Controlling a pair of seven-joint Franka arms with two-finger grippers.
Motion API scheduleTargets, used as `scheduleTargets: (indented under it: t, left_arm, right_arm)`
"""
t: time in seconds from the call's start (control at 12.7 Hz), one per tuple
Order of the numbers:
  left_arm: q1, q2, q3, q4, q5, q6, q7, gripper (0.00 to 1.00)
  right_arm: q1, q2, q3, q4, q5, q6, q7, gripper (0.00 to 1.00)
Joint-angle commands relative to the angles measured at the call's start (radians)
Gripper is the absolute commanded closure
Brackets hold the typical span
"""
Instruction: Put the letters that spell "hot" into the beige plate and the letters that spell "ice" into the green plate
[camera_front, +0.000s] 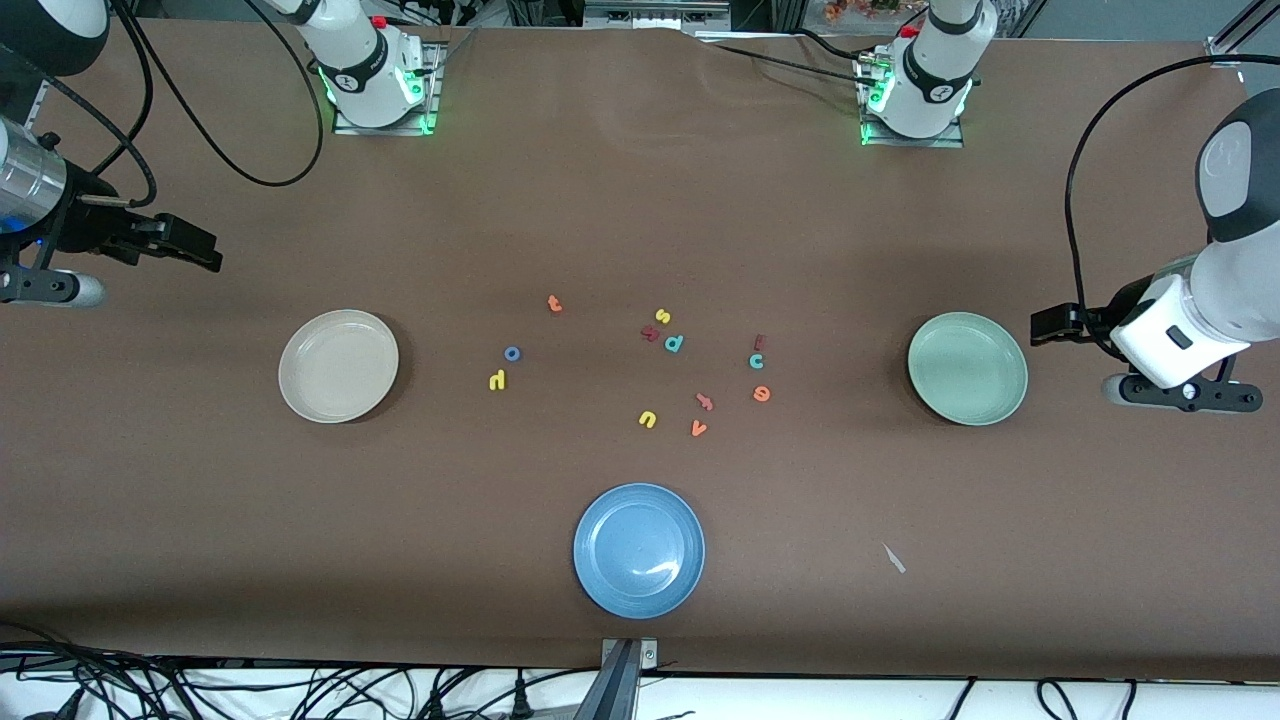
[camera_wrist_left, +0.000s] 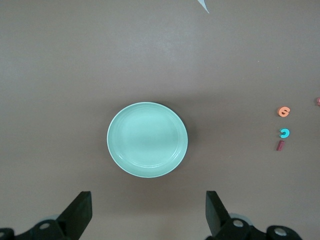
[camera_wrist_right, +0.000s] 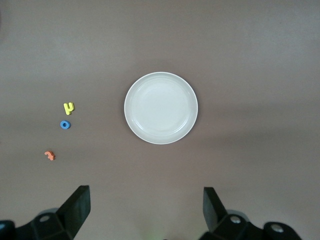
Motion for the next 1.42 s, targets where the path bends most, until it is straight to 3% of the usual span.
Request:
scheduleTargets:
  t: [0.0,1.34]
  left_arm:
    - [0.0,-0.008,0.003,-0.009,-0.012,-0.003,0.004,0.0]
    - [0.006,-0.008,0.003,-0.007,-0.012,-0.008,0.021,0.0]
  right_arm:
    - [-0.008,-0.01,0.008,0.01,-0.006,-0.028,-0.012,0.0]
    - [-0.008,-0.015,0.003,0.01,-0.001,-0.071,-0.037,0.0]
